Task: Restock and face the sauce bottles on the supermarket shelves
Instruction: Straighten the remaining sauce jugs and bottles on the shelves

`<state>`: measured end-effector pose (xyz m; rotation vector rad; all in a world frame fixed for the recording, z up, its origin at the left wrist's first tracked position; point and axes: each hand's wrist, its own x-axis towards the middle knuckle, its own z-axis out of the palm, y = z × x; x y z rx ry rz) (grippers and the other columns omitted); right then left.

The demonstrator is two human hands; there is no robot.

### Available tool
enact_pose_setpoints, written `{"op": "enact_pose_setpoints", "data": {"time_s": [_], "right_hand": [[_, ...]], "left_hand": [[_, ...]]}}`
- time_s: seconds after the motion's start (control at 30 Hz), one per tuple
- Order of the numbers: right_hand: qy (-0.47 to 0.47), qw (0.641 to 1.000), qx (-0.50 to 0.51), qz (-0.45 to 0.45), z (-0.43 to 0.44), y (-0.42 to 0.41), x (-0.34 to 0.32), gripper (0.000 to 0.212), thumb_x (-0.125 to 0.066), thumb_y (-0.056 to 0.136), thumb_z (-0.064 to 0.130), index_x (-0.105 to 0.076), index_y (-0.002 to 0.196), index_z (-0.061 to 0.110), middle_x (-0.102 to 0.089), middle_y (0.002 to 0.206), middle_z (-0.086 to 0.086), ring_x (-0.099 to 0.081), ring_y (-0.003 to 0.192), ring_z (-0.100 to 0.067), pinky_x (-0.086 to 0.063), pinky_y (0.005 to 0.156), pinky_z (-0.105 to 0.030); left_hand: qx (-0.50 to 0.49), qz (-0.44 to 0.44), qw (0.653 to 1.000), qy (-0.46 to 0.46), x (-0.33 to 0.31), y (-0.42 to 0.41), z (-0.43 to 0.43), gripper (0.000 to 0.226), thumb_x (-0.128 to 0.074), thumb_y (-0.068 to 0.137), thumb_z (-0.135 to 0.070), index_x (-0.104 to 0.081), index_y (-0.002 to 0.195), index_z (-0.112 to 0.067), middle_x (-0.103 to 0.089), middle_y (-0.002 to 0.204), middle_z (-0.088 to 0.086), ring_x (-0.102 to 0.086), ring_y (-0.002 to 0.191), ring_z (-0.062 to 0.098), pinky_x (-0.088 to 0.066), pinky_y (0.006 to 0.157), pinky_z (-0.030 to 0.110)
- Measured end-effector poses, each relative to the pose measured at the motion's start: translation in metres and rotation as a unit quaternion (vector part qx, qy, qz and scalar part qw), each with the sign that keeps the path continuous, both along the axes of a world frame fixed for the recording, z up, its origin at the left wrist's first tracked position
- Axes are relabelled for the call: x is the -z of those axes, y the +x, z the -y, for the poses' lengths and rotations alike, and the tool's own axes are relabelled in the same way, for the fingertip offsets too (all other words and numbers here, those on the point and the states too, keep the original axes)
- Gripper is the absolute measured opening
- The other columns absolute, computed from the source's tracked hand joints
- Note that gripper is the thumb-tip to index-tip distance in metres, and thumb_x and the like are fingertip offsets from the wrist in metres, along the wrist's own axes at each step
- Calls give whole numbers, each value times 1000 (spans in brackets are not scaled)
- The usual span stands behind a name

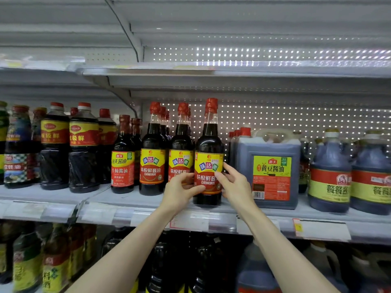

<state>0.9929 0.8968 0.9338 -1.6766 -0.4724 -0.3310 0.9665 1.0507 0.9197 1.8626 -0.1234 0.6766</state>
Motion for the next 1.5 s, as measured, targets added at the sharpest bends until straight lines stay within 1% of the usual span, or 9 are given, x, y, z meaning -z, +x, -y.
{"op": "enact_pose_setpoints", "data": {"time_s": [0.27, 0.5, 0.67, 0.77, 0.87, 0.97, 1.07, 1.37, 1.5], "right_hand": [[9, 999, 38, 19, -4, 10, 6, 46, -58, 96, 25, -48, 140, 23, -65, 123, -1, -61, 110, -15, -51, 98, -40], [-21, 996, 77, 32, -9, 14, 5, 45, -54, 98, 24, -47, 141, 19, -63, 128, -3, -57, 105, -8, -43, 84, -13], [-29, 995, 97, 17, -13, 20, 5, 46, -55, 97, 26, -46, 142, 17, -62, 130, -4, -59, 114, -13, -41, 82, -10], [-27, 994, 105, 10, -15, 24, 5, 46, -55, 97, 25, -46, 141, 17, -61, 131, -4, -58, 110, -10, -40, 70, -1], [-24, 994, 107, 9, -17, 25, 5, 45, -53, 98, 25, -45, 142, 19, -61, 130, -4, -55, 103, -6, -40, 76, -8], [-12, 994, 106, 8, -19, 26, 6, 45, -52, 99, 24, -44, 143, 19, -61, 131, -4, -55, 103, -8, -43, 84, -18], [-10, 994, 110, 7, -21, 26, 7, 45, -52, 99, 25, -44, 143, 19, -61, 130, -3, -54, 102, -8, -43, 84, -18], [26, 988, 147, 30, -24, 23, 11, 42, -58, 95, 23, -53, 135, 12, -64, 125, -8, -59, 103, -12, -48, 89, -24], [25, 989, 145, 32, -23, 27, 10, 41, -58, 95, 22, -54, 134, 11, -65, 124, -7, -59, 101, -10, -44, 84, -19]], "left_hand": [[-20, -4, 999, 38, -3, 10, -1, 48, -79, 77, -20, -63, 121, -8, -70, 110, 3, -66, 99, 15, -54, 92, 38], [-18, -1, 998, 62, -7, 19, -1, 43, -76, 80, -19, -65, 119, -5, -70, 104, 3, -65, 99, 17, -53, 93, 38], [-15, 0, 998, 64, -5, 30, -4, 44, -76, 80, -20, -65, 120, -5, -70, 110, 5, -64, 99, 15, -52, 94, 35], [-21, 8, 998, 65, -3, 36, -5, 44, -77, 79, -22, -66, 119, -6, -71, 108, 5, -65, 98, 14, -52, 91, 30], [-20, 7, 998, 60, -2, 39, -5, 46, -76, 80, -23, -64, 121, -6, -70, 111, 6, -64, 97, 13, -49, 85, 22], [-21, 5, 998, 60, -1, 41, -5, 50, -76, 79, -24, -63, 123, -5, -70, 114, 7, -65, 100, 15, -51, 91, 27], [-28, 6, 998, 57, 0, 41, -4, 53, -76, 79, -24, -61, 125, -3, -69, 116, 8, -64, 103, 17, -51, 94, 32], [-67, 2, 995, 67, -1, 35, 1, 49, -75, 81, -22, -61, 124, -3, -68, 117, 8, -59, 98, 11, -42, 83, 18], [-80, -8, 995, 65, -2, 37, 3, 50, -75, 80, -23, -61, 124, -3, -67, 118, 8, -60, 109, 18, -45, 91, 26]]}}
